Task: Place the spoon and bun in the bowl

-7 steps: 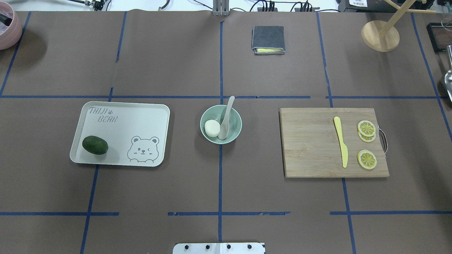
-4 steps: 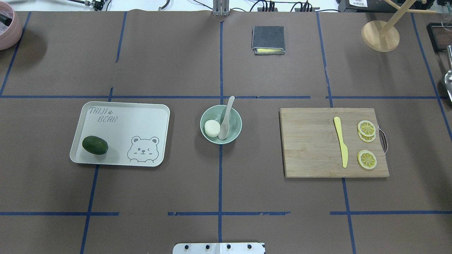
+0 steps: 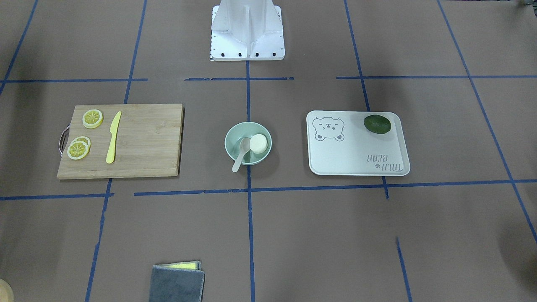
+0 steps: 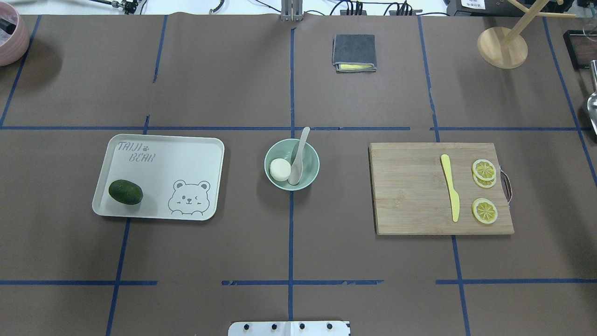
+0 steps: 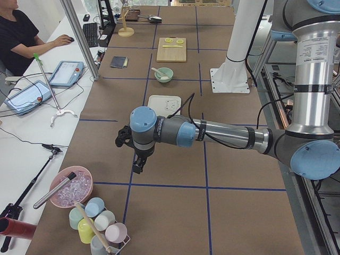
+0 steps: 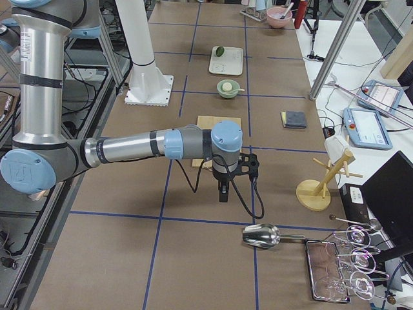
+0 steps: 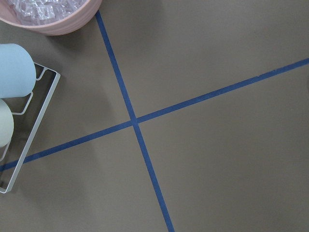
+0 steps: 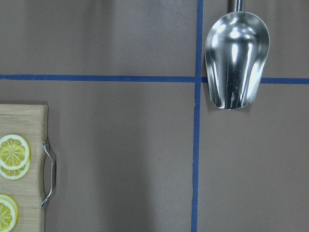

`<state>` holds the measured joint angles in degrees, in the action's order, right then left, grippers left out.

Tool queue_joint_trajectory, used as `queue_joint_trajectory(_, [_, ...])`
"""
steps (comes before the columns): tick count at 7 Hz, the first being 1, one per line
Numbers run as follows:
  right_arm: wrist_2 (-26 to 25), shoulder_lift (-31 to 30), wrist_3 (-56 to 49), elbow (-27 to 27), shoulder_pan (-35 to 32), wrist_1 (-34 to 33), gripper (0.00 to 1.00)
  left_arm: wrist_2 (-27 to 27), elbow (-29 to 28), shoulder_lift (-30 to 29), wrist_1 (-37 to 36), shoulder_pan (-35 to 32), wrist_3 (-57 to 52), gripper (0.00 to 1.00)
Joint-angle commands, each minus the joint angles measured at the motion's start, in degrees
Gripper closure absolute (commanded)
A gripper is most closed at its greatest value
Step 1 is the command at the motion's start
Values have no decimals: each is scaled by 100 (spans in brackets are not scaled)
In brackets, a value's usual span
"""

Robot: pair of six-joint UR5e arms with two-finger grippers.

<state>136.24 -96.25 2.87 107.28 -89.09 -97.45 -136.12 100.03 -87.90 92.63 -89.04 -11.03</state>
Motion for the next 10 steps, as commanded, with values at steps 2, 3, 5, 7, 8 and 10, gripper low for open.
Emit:
queue_joint_trajectory(2, [-53,-78,21,-40,-4,-11,0,15,-18,0,-34,9,153,0])
queue_joint_trajectory(3, [-62,-61,-14,-58,-4,-11,0,15,-36,79,-26,0,319,0])
queue_joint_trajectory(5, [-27,-26,-14,-58,-4,-106,0,7,-184,80,-26,9,356,0])
queue_joint_trajectory(7, [-62,36,-58,-32,5,-204,0,7,-247,71,-35,9,365,0])
queue_joint_trajectory(8, [-62,45,-49,-32,5,-204,0,-2,-238,79,-52,9,373,0])
queue_joint_trajectory(10, [-53,71,-32,-41,5,-204,0,-81,-124,140,-44,0,767,0])
